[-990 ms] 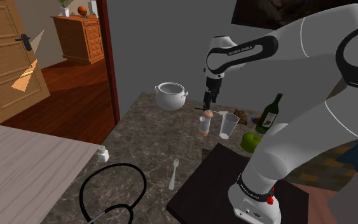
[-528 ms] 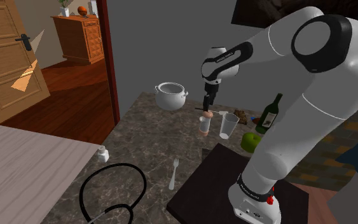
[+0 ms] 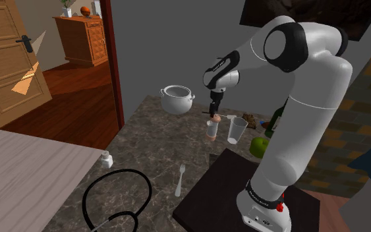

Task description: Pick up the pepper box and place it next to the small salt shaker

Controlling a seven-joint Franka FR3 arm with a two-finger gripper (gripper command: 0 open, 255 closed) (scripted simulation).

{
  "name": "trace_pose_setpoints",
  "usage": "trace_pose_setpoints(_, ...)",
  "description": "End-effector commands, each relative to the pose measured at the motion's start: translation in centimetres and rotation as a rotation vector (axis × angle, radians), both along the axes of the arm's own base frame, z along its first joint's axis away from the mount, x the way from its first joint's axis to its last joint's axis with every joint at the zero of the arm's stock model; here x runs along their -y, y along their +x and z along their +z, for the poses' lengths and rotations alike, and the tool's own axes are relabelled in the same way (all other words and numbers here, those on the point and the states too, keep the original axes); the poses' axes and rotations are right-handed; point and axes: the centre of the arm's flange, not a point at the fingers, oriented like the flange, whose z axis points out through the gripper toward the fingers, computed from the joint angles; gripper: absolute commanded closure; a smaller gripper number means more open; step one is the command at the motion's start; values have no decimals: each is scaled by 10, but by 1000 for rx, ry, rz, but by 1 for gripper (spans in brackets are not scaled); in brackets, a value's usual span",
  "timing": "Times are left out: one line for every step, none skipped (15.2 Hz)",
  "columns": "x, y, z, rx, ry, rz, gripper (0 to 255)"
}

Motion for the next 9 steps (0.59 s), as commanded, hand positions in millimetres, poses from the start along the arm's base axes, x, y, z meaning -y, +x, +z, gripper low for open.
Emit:
trace_pose_setpoints(2,0,-12,1,0,1,0)
trace_pose_setpoints(2,-1,-17,1,0,1,0)
trace_pose_setpoints(2,-1,-23,1,0,1,0)
trace_pose_setpoints(2,-2,-28,1,0,1,0)
trace_pose_setpoints(2,-2,-31,1,0,1,0)
trace_pose_setpoints(2,-2,-31,1,0,1,0)
trace_pose_setpoints(2,-2,-31,1,0,1,0)
trace_pose_setpoints(2,-2,-31,1,0,1,0)
trace_pose_setpoints(2,-2,-31,1,0,1,0)
